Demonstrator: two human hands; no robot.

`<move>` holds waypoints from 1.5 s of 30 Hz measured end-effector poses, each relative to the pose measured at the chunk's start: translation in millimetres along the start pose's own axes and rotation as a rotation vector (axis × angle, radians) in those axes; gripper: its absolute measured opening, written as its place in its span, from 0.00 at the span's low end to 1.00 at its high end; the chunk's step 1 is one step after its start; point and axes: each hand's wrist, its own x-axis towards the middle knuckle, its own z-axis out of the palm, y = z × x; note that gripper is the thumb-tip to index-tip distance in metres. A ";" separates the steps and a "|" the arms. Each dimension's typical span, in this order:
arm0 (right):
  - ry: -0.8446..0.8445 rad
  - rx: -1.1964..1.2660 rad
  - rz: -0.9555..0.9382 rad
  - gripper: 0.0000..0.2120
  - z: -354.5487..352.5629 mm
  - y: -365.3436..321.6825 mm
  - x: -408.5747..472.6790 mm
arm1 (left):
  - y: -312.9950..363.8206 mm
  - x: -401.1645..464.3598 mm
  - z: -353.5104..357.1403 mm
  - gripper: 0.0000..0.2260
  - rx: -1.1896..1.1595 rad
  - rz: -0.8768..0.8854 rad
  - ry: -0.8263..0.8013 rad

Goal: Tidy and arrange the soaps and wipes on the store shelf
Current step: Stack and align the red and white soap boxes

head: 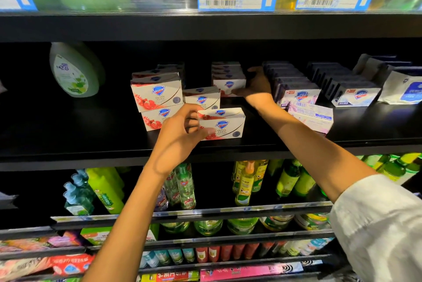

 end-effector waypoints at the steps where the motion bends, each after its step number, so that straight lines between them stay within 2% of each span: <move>1: 0.013 0.017 -0.002 0.40 -5.3 -4.3 -6.2 | 0.6 -0.5 -0.5 0.20 0.001 0.000 0.001; 4: 0.004 0.233 -0.027 0.27 -30.0 -31.0 -47.4 | 3.6 -3.5 -2.5 0.20 -0.023 -0.015 0.008; 6: -0.128 0.367 -0.017 0.13 -48.8 -50.3 -83.4 | 8.4 -4.9 -2.4 0.18 -0.064 -0.018 0.023; 7: -0.231 0.402 -0.023 0.09 -57.3 -55.2 -100.2 | 10.4 -5.0 -1.5 0.18 -0.084 -0.018 0.029; 9: -0.421 0.403 -0.088 0.13 -72.2 -60.2 -125.9 | 14.6 -3.6 0.9 0.18 -0.105 -0.021 0.045; 11: -0.496 0.366 -0.122 0.19 -79.8 -59.6 -140.0 | 17.7 -1.3 4.0 0.18 -0.109 -0.029 0.053; 14: -0.440 0.328 -0.135 0.20 -83.8 -54.4 -144.2 | 19.2 2.5 9.4 0.21 -0.116 -0.048 0.028; 17: -0.363 0.415 -0.076 0.20 -91.6 -42.6 -137.6 | 16.8 6.7 11.6 0.28 -0.098 -0.082 0.014; 20: -0.235 0.402 -0.033 0.20 -100.9 -33.0 -130.6 | 10.4 4.5 7.6 0.32 0.121 -0.041 -0.034; 24: -0.097 0.299 0.043 0.20 -96.1 -26.5 -117.9 | 1.7 -3.3 3.5 0.31 0.446 0.083 -0.257; 27: -0.084 0.161 0.058 0.22 -84.4 -24.6 -103.7 | -1.2 -4.6 0.5 0.33 0.486 0.094 -0.326; 30: -0.098 0.073 0.093 0.20 -70.2 -21.3 -87.3 | -1.8 -5.2 -1.5 0.38 0.495 0.076 -0.349; 32: -0.111 0.092 0.114 0.18 -61.1 -19.8 -79.5 | -2.6 -5.5 -1.2 0.38 0.511 0.077 -0.350; 37: -0.138 0.156 -0.008 0.19 -47.3 -23.7 -68.9 | -3.2 -5.7 0.0 0.30 0.529 0.078 -0.334; 45: -0.092 0.038 -0.093 0.22 -29.8 -22.6 -40.3 | -4.6 -4.5 0.5 0.29 0.548 0.106 -0.322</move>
